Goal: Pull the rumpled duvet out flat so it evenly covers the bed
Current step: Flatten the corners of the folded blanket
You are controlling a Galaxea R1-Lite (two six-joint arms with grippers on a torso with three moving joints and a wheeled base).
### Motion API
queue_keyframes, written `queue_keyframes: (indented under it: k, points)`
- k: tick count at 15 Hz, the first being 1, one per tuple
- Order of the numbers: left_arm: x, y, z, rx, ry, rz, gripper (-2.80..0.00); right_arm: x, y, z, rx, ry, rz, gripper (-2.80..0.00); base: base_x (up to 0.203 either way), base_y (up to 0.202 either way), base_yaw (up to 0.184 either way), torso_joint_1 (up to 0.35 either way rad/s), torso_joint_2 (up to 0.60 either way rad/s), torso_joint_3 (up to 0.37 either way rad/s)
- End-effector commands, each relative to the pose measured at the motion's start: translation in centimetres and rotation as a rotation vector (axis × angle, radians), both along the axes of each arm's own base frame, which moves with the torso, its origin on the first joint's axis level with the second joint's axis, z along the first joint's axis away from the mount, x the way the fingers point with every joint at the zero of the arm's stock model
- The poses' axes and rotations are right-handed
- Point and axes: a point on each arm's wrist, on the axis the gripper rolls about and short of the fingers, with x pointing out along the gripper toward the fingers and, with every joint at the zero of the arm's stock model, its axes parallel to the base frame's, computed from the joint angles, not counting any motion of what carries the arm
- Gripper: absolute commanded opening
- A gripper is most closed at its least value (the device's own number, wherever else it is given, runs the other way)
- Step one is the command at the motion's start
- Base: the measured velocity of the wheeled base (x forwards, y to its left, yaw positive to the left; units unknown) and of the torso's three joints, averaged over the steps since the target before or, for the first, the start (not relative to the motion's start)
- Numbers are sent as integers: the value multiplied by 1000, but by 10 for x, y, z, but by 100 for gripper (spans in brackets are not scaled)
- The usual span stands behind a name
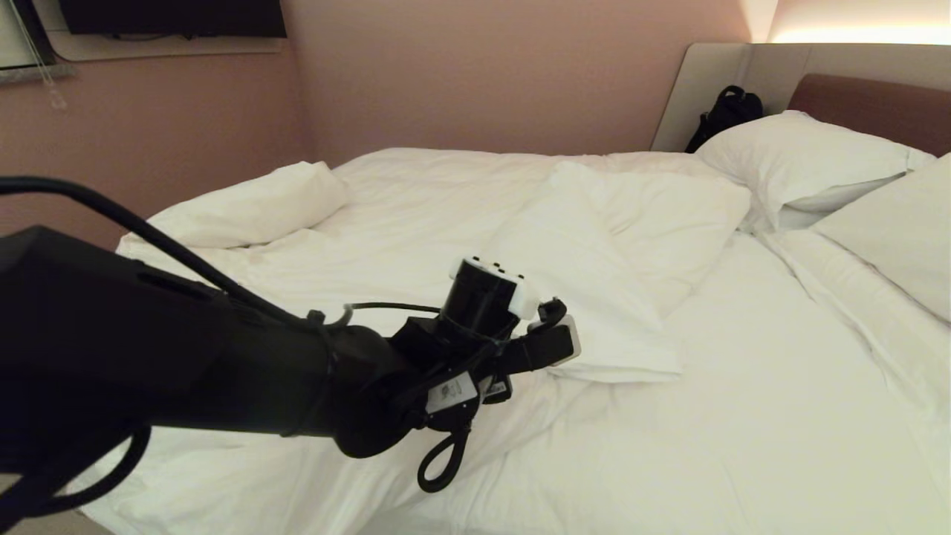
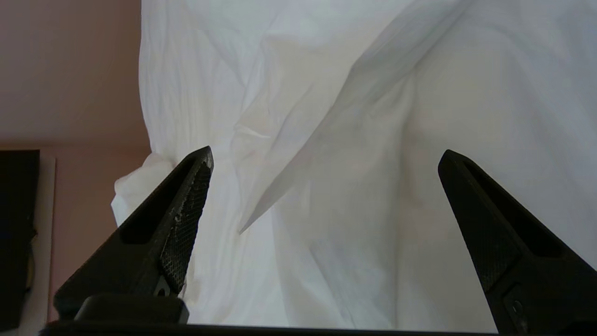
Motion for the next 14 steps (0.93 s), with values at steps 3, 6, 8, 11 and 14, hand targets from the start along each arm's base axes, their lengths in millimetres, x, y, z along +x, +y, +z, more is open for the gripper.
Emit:
queue_keyframes:
  k: [3, 6, 8, 11, 14]
  points:
    - [10, -2, -8, 23, 0, 27, 0, 0, 0, 0, 0, 0, 0, -280, 0, 0, 0, 0, 0, 0]
    - [12, -3, -14, 51, -6, 56, 0, 0, 0, 0, 0, 0, 0, -280, 0, 0, 0, 0, 0, 0]
    - [19, -2, -20, 62, 1, 72, 0, 0, 0, 0, 0, 0, 0, -280, 0, 0, 0, 0, 0, 0]
    - [38, -5, -23, 51, -22, 112, 0, 0, 0, 0, 0, 0, 0, -280, 0, 0, 0, 0, 0, 0]
    - [50, -4, -30, 64, -23, 137, 0, 0, 0, 0, 0, 0, 0, -280, 0, 0, 0, 0, 0, 0]
